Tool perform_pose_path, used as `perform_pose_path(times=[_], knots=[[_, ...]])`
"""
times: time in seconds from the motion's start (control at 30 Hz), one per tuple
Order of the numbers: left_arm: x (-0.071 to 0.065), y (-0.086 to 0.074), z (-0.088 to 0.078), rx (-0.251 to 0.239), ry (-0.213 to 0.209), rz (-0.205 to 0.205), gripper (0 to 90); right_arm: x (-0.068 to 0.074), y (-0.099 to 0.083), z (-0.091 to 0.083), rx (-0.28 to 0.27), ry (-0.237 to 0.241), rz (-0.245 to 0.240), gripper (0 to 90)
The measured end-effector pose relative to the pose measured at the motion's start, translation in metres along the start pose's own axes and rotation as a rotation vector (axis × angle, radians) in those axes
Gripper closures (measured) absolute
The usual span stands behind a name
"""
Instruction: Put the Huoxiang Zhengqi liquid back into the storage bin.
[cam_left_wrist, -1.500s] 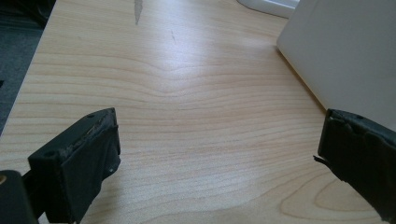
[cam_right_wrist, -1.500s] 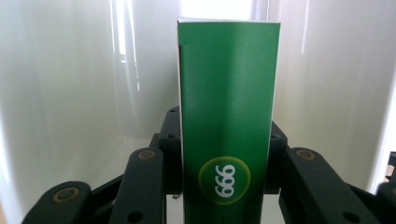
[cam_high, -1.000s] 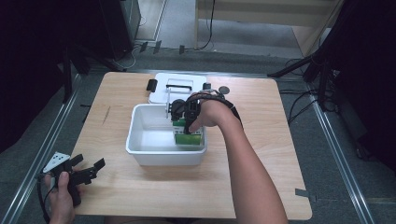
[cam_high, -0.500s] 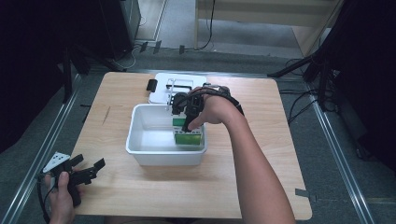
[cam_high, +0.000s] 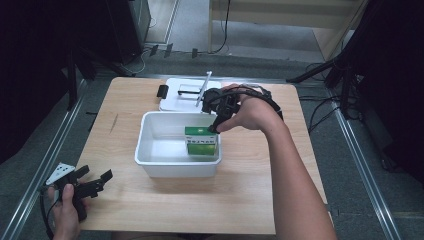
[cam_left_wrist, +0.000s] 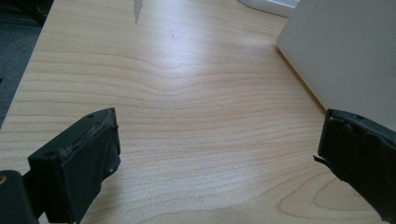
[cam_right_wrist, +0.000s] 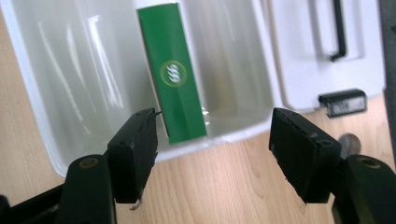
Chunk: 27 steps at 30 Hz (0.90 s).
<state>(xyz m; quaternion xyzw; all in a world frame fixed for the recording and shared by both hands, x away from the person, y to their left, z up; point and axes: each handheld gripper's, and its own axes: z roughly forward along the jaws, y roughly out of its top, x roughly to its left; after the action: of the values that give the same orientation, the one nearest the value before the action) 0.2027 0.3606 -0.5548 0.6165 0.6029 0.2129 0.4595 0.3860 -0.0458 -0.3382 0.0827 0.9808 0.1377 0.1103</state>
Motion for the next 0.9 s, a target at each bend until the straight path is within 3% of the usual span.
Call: perform_pose_path(times=[0.13,0.2,0.23,0.43,0.9], knots=[[0.0,0.0,0.0,-0.003,0.0,-0.001,0.0,-0.004,-0.011,-0.007,-0.043,-0.02,0.052,32.3],[0.0,0.0,0.0,-0.003,0.0,-0.003,0.0,-0.007,-0.024,-0.012,-0.092,-0.034,0.109,31.9],[0.0,0.0,0.0,-0.003,0.0,-0.003,0.0,-0.007,-0.024,-0.012,-0.092,-0.034,0.109,31.9],[0.0,0.0,0.0,-0.004,0.003,-0.005,0.0,-0.015,-0.056,-0.016,-0.173,-0.086,0.218,30.5],[0.0,0.0,0.0,-0.002,0.003,-0.001,0.0,-0.014,-0.118,-0.011,-0.366,-0.195,0.385,31.1]])
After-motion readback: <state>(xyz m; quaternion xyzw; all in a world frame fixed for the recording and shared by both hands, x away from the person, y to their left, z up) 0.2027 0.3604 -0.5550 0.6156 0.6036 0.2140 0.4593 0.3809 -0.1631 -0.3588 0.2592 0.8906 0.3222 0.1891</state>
